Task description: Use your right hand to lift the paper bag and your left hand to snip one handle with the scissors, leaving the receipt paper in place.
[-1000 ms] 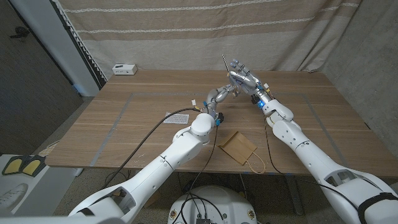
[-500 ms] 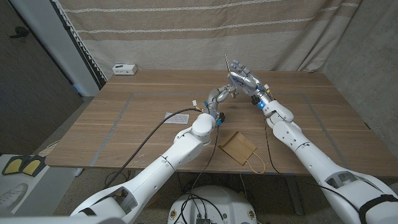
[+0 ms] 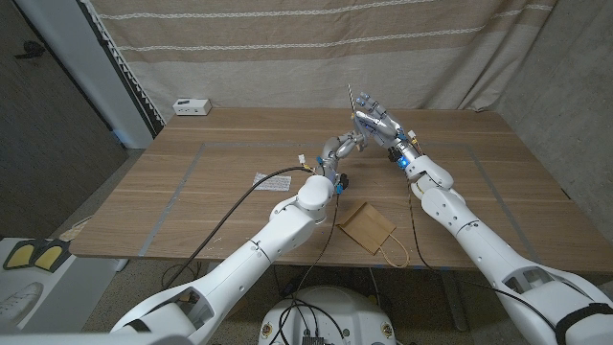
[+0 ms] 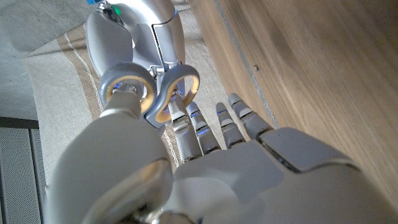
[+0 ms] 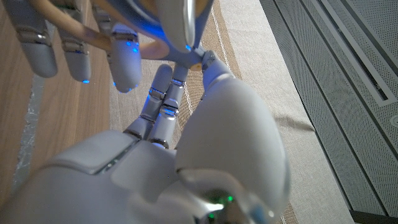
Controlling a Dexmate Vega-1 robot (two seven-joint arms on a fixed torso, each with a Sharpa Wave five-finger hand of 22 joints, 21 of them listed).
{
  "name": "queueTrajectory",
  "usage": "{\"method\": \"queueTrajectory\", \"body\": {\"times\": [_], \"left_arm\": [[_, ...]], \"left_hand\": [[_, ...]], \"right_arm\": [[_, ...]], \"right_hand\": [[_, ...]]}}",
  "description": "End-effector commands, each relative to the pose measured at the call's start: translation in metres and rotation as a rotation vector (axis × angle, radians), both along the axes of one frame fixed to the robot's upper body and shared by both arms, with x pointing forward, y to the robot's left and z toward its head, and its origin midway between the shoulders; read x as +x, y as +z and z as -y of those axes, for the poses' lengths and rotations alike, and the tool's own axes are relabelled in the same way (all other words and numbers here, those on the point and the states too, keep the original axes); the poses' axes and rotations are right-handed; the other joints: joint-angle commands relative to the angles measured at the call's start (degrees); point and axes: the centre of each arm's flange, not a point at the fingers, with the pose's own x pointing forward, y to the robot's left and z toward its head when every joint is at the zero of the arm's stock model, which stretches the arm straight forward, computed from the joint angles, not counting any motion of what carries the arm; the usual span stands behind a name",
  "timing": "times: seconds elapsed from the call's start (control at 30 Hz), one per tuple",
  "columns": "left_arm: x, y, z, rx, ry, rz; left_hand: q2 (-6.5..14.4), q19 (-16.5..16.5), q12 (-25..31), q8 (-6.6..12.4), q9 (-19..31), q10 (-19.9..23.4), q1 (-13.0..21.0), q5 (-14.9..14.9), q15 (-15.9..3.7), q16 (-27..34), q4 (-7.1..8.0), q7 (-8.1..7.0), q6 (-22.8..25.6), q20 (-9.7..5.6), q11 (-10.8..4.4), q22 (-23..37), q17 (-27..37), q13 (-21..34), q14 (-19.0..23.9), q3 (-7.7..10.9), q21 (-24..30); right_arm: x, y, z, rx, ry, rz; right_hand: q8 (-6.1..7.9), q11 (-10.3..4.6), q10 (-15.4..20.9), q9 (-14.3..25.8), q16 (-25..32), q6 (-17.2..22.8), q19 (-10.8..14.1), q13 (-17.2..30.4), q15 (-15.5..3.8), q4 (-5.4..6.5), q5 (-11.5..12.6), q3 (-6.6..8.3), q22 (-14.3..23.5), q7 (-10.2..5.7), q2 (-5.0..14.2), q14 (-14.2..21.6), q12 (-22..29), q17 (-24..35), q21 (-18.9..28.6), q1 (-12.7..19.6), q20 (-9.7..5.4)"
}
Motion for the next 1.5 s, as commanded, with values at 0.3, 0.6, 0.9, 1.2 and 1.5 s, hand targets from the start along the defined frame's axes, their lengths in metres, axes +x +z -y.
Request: {"method": "queueTrajectory", "body": {"times": [0.3,0.6,0.9,1.2,1.5], "left_arm": [[0.0020,0.0010,0.0054,0.008,-0.002,-0.005],[0.0022,0.0015,0.0068,0.004,0.006,-0.011],[0.0015,0.0007,0.0067,-0.026,0.020,0.000],[0.0009,-0.0008,0.0056,-0.058,0.036,0.012],[0.0007,-0.0021,0.0040,-0.096,0.051,0.021]], "left_hand": [[-0.35,0.32,-0.11,-0.11,0.22,0.21,0.40,-0.24,-10.09,0.25,0.28,0.40,0.02,-9.18,-0.13,0.17,0.25,0.20,0.48,0.35,0.12],[-0.64,0.34,-0.09,0.10,0.22,0.28,0.15,-0.34,-10.06,0.30,0.48,1.10,0.70,-9.05,-0.15,0.18,0.28,0.20,0.63,0.32,0.14],[-0.20,1.03,0.32,1.82,0.55,1.48,0.62,-0.50,-10.18,0.55,0.59,2.42,5.78,-9.01,-0.41,0.25,0.33,0.23,1.86,1.08,0.37],[0.76,2.22,0.83,4.57,2.43,3.67,3.16,-0.98,-10.25,0.63,0.12,2.08,10.55,-9.24,-0.67,0.30,0.36,0.33,3.34,3.24,0.67],[0.44,3.05,0.77,9.51,5.88,5.31,5.72,-1.53,-10.32,0.74,-0.05,1.01,15.84,-9.34,-0.70,0.45,0.49,0.50,5.21,5.52,0.83]], "right_arm": [[-0.0030,-0.0006,0.0008,0.000,-0.001,0.005],[-0.0037,-0.0014,0.0009,0.004,0.001,0.000],[-0.0057,-0.0019,-0.0017,0.002,0.015,0.004],[-0.0084,-0.0011,-0.0048,0.000,0.026,0.008],[-0.0099,-0.0002,-0.0068,-0.004,0.029,0.010]], "right_hand": [[-0.13,0.06,0.50,0.30,0.90,0.68,-0.32,-0.09,-12.01,-0.80,0.41,0.77,0.14,-0.19,1.58,2.53,-0.44,12.17,0.14,2.31,-8.72],[-0.20,0.06,0.55,0.37,0.95,0.87,-0.49,-0.13,-12.01,-0.79,0.43,0.77,0.11,-0.21,1.61,2.45,-0.51,12.22,0.08,2.33,-8.65],[-0.46,0.07,0.68,0.43,0.98,0.76,-0.51,-0.19,-12.00,-0.75,0.42,0.74,0.19,-0.23,1.68,2.36,-0.57,12.20,0.26,2.38,-8.72],[-0.53,0.08,0.72,0.50,1.10,0.93,-0.65,-0.23,-12.00,-0.75,0.41,0.74,0.15,-0.22,1.71,2.41,-0.65,12.24,0.23,2.43,-8.72],[-0.67,0.08,0.76,0.55,1.10,0.98,-0.69,-0.27,-12.00,-0.72,0.40,0.71,0.15,-0.13,1.68,2.30,-0.72,12.23,0.26,2.40,-8.67]]}}
